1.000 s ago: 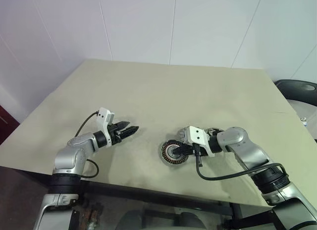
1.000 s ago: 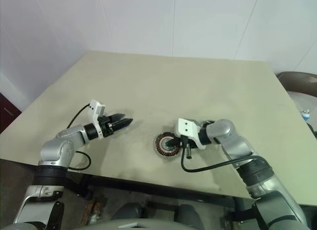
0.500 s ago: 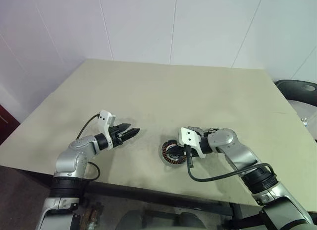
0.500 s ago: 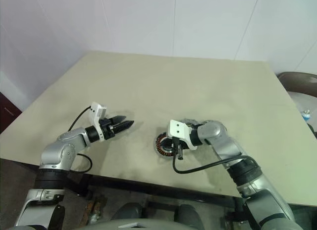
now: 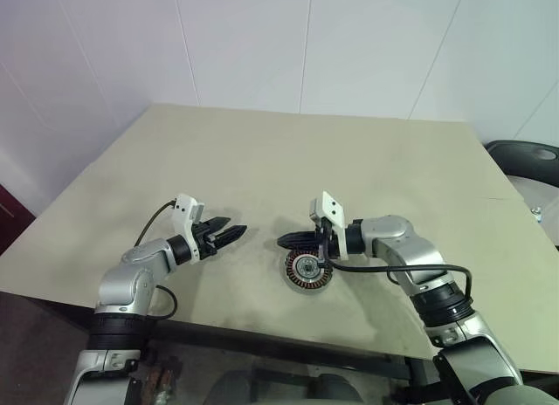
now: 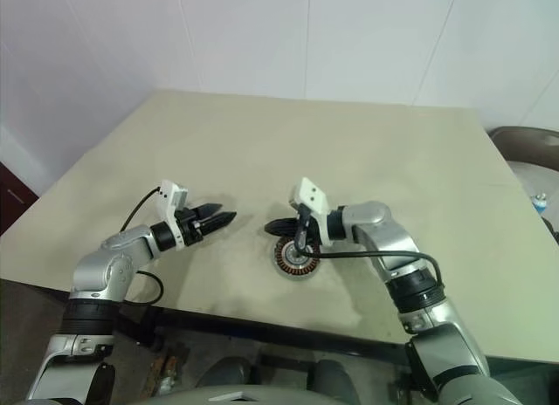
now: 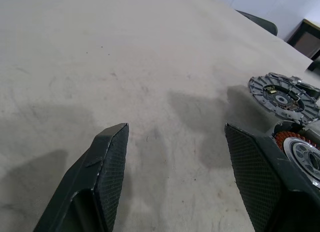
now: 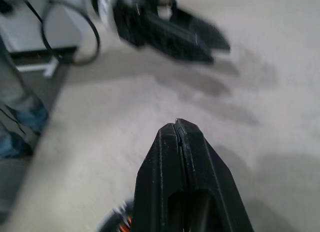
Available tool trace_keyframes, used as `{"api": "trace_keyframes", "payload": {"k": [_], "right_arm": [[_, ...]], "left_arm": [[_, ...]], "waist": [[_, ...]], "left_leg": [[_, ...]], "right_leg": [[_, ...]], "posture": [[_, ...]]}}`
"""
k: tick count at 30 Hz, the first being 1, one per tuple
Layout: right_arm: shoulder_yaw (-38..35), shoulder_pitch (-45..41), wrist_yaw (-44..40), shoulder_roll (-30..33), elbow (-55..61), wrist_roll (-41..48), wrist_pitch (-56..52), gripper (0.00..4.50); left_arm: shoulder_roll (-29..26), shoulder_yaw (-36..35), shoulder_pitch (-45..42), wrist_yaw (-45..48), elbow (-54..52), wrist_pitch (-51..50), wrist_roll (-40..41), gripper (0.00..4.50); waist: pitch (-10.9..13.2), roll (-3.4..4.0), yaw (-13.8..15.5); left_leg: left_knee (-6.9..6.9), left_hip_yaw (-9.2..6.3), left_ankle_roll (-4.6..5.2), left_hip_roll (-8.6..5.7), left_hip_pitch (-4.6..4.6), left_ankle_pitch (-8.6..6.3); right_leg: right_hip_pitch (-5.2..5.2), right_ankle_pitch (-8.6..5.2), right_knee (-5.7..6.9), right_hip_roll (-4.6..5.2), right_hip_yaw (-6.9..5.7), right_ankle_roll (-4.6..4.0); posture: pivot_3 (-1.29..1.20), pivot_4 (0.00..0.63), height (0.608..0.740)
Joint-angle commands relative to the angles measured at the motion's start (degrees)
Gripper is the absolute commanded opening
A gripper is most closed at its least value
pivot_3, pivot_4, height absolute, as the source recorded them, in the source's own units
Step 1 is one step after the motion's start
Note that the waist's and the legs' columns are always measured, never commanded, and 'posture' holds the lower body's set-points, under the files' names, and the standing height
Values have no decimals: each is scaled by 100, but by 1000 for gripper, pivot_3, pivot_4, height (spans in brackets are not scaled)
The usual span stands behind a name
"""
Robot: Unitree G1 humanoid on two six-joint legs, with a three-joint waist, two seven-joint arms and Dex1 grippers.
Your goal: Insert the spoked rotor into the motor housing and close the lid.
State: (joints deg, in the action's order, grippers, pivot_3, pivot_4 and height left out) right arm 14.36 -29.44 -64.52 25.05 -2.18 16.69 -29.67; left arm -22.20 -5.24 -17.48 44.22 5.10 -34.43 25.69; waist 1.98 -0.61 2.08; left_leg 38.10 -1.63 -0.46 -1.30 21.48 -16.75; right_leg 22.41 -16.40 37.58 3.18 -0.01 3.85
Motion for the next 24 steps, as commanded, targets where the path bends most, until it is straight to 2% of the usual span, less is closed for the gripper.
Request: {"api": "trace_keyframes", "payload": {"k": [1,10,24], "right_arm": [[-62,-39,14,128,131,-15,111,16],[371,303,-171,748,-67,-815,1222,16],[552,275,-228,837,-430,-1297,1792,16]], "left_arm": [[-33,-51,-7,-7,-208,95,68,3254],[-53,-51,8,-18,-228,123,65,3254],[-36,-95,39,-123,-279,160,66,3254]], "waist": [[0,0,-4],[0,0,-1],[0,0,-1]], "left_leg": [[0,0,0,-1,0,0],[-5,2,0,-3,2,0],[-5,2,0,-2,0,0]], "right_leg": [[1,0,0,1,0,0],[2,0,-2,2,0,0],[1,0,-2,1,0,0]], "posture": [[0,0,740],[0,0,740],[0,0,740]]}}
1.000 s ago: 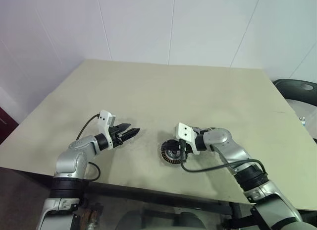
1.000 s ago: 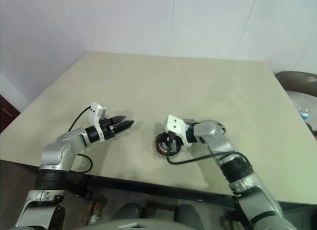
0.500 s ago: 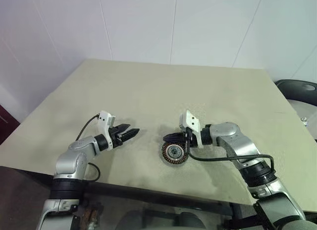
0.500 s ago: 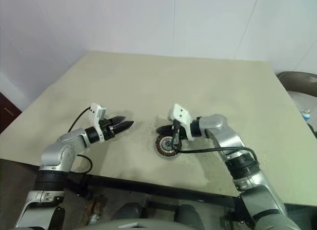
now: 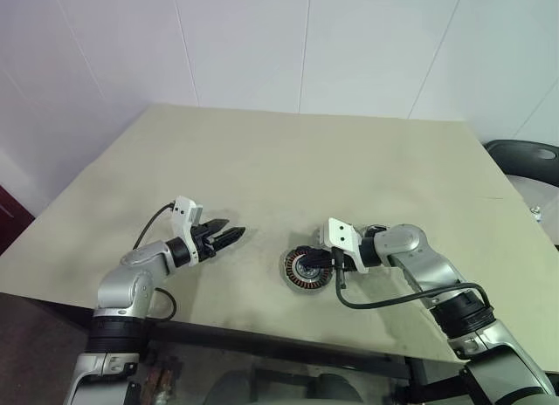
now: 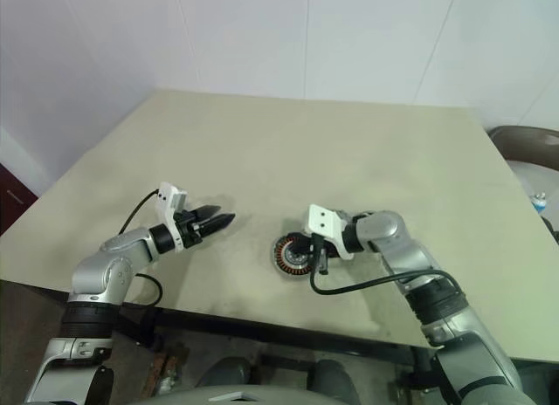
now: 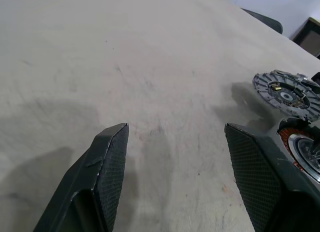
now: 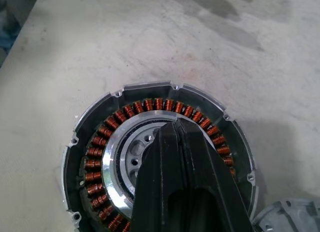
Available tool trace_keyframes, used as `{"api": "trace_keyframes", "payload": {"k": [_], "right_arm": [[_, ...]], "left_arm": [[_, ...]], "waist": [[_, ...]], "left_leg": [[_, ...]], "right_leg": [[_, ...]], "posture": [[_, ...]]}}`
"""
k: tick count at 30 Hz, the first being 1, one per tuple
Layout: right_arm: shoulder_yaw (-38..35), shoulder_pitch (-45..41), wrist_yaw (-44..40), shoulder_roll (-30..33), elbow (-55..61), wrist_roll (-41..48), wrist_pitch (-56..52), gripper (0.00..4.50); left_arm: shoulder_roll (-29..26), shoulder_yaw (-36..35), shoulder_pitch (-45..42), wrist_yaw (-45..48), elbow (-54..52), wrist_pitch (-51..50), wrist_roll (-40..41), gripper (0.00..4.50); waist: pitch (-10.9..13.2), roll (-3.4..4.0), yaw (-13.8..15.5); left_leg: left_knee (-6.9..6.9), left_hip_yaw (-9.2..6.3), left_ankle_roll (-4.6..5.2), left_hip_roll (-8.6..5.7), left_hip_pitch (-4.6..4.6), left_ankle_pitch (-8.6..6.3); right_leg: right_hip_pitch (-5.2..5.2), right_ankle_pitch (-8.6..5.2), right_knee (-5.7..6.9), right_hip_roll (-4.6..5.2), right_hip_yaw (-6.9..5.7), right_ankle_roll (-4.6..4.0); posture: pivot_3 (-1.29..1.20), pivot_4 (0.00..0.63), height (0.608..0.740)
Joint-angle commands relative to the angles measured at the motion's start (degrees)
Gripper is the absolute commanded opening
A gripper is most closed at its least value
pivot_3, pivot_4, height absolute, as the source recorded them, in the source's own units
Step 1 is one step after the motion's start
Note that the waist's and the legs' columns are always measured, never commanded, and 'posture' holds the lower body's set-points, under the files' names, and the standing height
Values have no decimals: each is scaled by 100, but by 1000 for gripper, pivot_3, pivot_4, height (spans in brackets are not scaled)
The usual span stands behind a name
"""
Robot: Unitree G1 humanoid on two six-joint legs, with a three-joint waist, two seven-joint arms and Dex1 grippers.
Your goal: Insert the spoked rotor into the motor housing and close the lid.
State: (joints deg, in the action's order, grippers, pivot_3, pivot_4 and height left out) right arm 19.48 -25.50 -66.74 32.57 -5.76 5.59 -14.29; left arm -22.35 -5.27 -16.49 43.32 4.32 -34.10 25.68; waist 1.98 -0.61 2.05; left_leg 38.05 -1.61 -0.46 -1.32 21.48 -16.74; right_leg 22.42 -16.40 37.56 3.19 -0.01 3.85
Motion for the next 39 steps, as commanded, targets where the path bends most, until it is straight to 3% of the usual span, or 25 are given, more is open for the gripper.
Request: {"api": "trace_keyframes", "payload": {"k": [1,8,17,27,39], "right_arm": [[52,-109,-39,87,-108,-190,230,16],[-153,-153,-133,-27,-10,142,-96,16],[-1208,-693,153,-577,481,1884,-2248,16],[-140,89,-142,370,372,468,-652,16],[-144,23,-133,245,161,269,-285,16]], "left_arm": [[-21,-91,-50,-37,-207,129,68,3254],[-21,-79,41,-59,-270,135,83,3254],[-58,-71,-6,-42,-223,148,82,3254],[-82,-68,-2,-24,-197,161,77,3254],[-56,-73,-43,-65,-123,199,50,3254]], "waist": [[0,0,2],[0,0,6],[1,2,-18],[1,1,-16],[1,1,6]], "left_leg": [[0,0,0,0,0,0],[0,0,0,0,-2,0],[-4,-1,0,1,0,0],[-8,3,8,-10,9,-5],[-5,2,7,-7,0,-5]], "right_leg": [[0,0,0,0,0,0],[-2,0,0,0,0,0],[2,0,0,2,1,0],[3,-1,-18,17,0,-1],[-5,0,-14,11,-1,-1]], "posture": [[0,0,740],[0,0,740],[0,0,740],[0,0,740],[0,0,740]]}}
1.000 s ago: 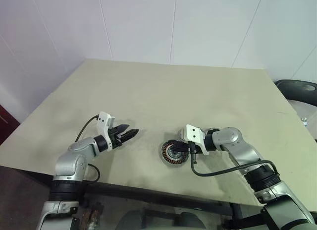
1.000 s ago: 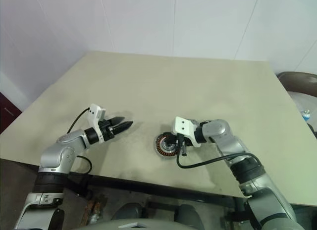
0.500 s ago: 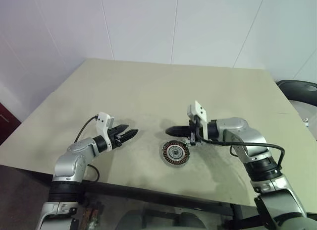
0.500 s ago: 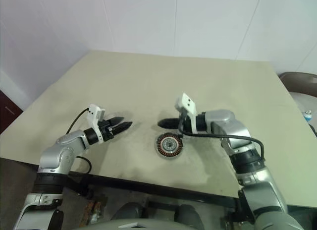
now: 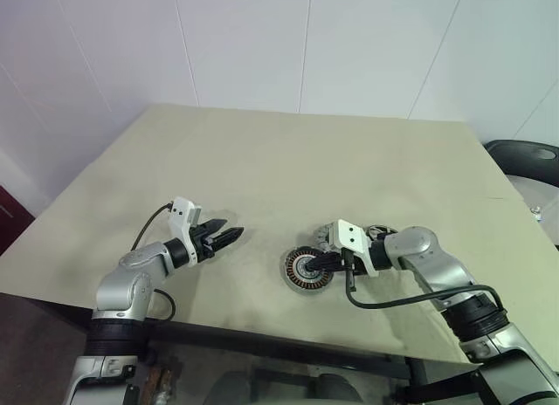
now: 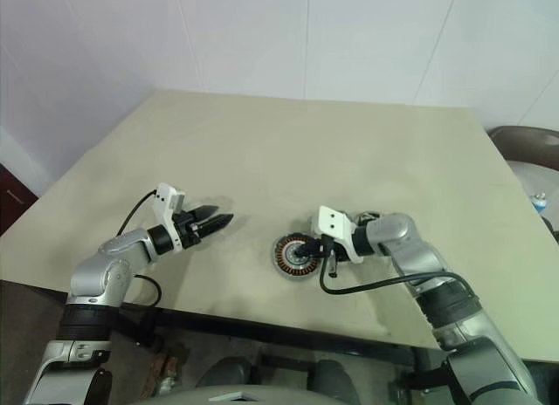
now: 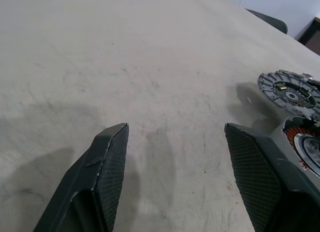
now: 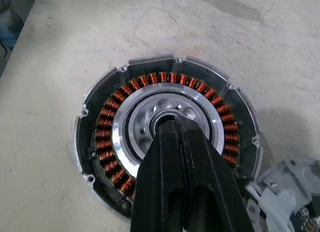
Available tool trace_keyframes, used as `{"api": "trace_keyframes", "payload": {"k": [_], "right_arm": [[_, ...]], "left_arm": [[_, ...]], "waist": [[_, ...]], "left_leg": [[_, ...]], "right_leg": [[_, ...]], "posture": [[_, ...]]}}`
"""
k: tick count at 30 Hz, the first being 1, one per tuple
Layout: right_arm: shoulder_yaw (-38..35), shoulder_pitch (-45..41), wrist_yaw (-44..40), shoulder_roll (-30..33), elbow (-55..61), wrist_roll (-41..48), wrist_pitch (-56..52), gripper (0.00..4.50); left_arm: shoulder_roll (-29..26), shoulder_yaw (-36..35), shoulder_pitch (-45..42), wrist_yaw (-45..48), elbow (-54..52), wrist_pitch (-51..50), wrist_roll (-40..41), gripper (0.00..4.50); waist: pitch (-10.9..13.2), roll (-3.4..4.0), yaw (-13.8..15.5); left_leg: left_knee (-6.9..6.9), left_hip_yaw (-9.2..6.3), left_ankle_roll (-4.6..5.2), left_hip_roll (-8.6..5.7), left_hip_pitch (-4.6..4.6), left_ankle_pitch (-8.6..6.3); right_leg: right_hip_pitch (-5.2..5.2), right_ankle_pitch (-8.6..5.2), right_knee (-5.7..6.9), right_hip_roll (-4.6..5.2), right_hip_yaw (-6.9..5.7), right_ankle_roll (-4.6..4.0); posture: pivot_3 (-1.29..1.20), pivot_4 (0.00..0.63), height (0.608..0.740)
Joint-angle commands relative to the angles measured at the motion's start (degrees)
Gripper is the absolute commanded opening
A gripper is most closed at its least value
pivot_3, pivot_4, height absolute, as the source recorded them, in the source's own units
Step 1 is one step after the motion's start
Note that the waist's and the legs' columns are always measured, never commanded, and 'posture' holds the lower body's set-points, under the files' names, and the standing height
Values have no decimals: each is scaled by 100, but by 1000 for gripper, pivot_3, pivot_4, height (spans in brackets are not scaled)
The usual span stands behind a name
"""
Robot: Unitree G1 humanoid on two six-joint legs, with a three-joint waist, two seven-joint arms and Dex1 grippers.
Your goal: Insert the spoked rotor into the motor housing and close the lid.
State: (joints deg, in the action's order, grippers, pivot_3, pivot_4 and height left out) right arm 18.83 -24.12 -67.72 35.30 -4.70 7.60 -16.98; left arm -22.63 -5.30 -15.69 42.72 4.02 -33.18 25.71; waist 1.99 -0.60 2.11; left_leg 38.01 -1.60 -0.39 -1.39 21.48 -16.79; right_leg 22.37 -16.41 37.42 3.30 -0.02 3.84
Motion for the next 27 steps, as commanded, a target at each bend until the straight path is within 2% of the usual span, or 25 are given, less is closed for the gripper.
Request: {"api": "trace_keyframes", "payload": {"k": [1,7,15,19,27], "right_arm": [[-125,-116,-62,-50,86,152,-102,16],[-214,-151,-284,-62,182,518,-612,16],[-143,-115,27,-305,97,274,-308,16],[-520,-294,383,-684,-53,541,-492,16],[-502,-228,317,-649,-5,506,-484,16]], "left_arm": [[-19,-65,-120,-12,-94,108,44,3254],[6,-62,-57,-23,-131,115,54,3254],[-66,-111,-20,7,-121,147,57,3254],[-62,-108,34,-12,-162,143,63,3254],[-59,-76,66,-14,-170,149,57,3254]], "waist": [[0,0,0],[0,0,2],[0,0,-1],[0,0,-7],[0,1,-2]], "left_leg": [[0,0,0,0,0,0],[0,0,0,0,3,0],[-2,0,0,0,3,0],[-2,0,0,0,3,0],[-3,0,0,-1,5,0]], "right_leg": [[0,0,0,0,0,0],[2,0,-1,1,0,0],[4,0,-1,1,0,0],[5,0,-1,1,1,0],[6,0,-2,2,0,0]], "posture": [[0,0,740],[0,0,740],[0,0,740],[0,0,740],[0,0,740]]}}
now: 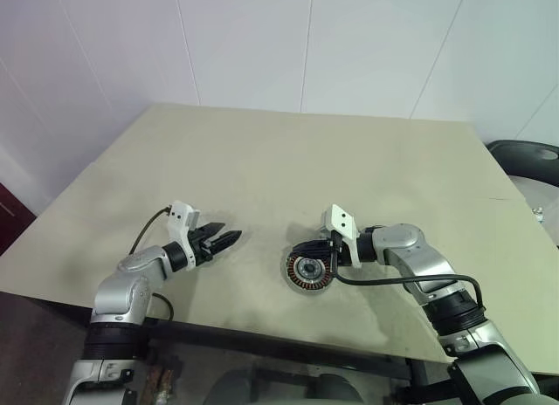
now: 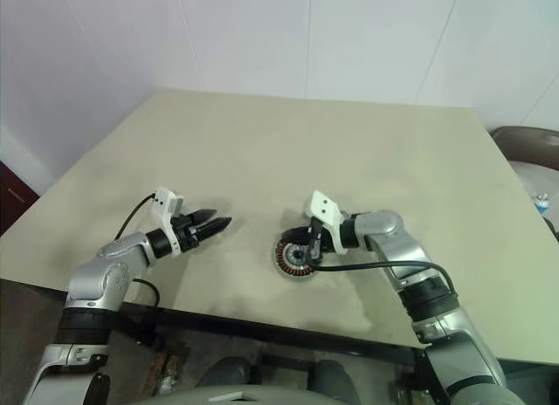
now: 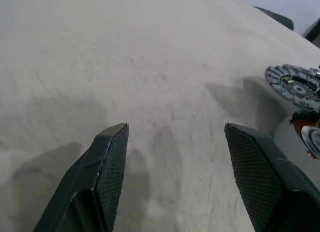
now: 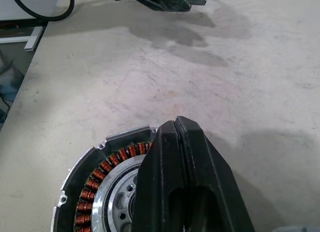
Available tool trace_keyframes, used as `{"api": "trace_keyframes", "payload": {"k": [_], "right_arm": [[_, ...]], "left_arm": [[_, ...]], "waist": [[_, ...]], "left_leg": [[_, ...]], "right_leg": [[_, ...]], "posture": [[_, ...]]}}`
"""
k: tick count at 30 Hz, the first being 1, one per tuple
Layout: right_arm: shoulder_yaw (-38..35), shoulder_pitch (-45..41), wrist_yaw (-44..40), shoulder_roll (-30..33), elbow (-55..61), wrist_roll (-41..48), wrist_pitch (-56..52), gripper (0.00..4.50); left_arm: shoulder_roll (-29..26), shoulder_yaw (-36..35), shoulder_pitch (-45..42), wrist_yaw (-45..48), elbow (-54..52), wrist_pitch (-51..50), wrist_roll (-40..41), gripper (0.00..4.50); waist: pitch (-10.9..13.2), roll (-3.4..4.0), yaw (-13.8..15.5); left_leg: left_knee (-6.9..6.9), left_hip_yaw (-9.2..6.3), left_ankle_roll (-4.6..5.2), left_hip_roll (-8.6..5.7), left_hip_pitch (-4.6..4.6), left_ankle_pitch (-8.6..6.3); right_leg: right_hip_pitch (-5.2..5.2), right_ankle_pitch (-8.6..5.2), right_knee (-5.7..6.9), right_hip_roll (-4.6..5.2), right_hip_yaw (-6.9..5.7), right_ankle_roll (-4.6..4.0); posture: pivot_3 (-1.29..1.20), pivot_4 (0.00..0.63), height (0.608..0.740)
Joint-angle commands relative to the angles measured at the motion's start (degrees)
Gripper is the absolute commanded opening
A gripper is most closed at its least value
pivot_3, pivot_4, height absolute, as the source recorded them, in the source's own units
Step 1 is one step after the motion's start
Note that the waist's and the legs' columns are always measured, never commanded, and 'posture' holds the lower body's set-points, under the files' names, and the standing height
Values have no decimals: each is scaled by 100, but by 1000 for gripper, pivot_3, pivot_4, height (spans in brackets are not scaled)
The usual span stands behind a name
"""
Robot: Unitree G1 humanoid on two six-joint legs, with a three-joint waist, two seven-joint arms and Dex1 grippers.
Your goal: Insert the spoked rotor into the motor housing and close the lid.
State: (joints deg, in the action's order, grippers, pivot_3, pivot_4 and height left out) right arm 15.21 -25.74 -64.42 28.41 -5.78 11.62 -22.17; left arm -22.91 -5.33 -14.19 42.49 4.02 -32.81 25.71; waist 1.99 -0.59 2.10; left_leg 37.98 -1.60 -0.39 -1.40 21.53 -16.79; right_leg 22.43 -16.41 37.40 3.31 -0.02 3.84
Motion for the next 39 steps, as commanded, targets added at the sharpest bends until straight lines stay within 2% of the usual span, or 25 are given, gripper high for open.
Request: {"api": "trace_keyframes", "payload": {"k": [1,5,8,17,21,28,34,39], "right_arm": [[-123,-54,-42,67,100,87,53,16],[-14,9,-160,203,95,-19,125,16],[403,142,-206,474,-141,-650,868,16],[499,65,-230,404,-380,-798,1178,16],[216,-117,-120,185,-397,-481,894,16],[-689,-976,25,-95,119,669,-542,16],[-933,-1335,21,425,72,634,-675,16],[-798,-1254,277,1183,-564,-336,667,16]], "left_arm": [[-28,-67,-85,10,-168,115,54,3254],[-15,-63,-100,5,-151,122,53,3254],[-16,-63,-121,9,-91,154,34,3254],[-44,-126,-112,-35,-3,227,27,3254],[-40,-130,-108,-49,-1,244,30,3254],[-103,-242,-223,-14,-122,139,172,3254],[-84,-195,-335,2,29,207,146,3254],[-21,-153,-422,28,146,275,137,3254]], "waist": [[0,0,-1],[0,0,2],[0,0,2],[-3,0,-2],[-3,0,-8],[0,4,-51],[0,3,-5],[0,4,2]], "left_leg": [[0,0,0,0,0,0],[0,0,0,0,0,0],[0,0,0,0,0,0],[2,0,0,0,-13,0],[3,0,-1,1,-13,1],[1,0,-2,2,-2,1],[-6,-1,-1,0,2,0],[-6,1,2,-7,8,-1]], "right_leg": [[0,0,0,0,0,0],[0,0,0,0,0,0],[0,0,-1,0,0,0],[-14,0,0,-2,0,0],[-13,0,2,-2,0,-1],[2,1,6,-2,0,0],[3,1,-5,2,0,0],[6,0,-10,10,0,-2]], "posture": [[0,0,740],[0,0,740],[0,0,740],[0,0,740],[0,0,740],[0,0,740],[0,0,740],[0,0,740]]}}
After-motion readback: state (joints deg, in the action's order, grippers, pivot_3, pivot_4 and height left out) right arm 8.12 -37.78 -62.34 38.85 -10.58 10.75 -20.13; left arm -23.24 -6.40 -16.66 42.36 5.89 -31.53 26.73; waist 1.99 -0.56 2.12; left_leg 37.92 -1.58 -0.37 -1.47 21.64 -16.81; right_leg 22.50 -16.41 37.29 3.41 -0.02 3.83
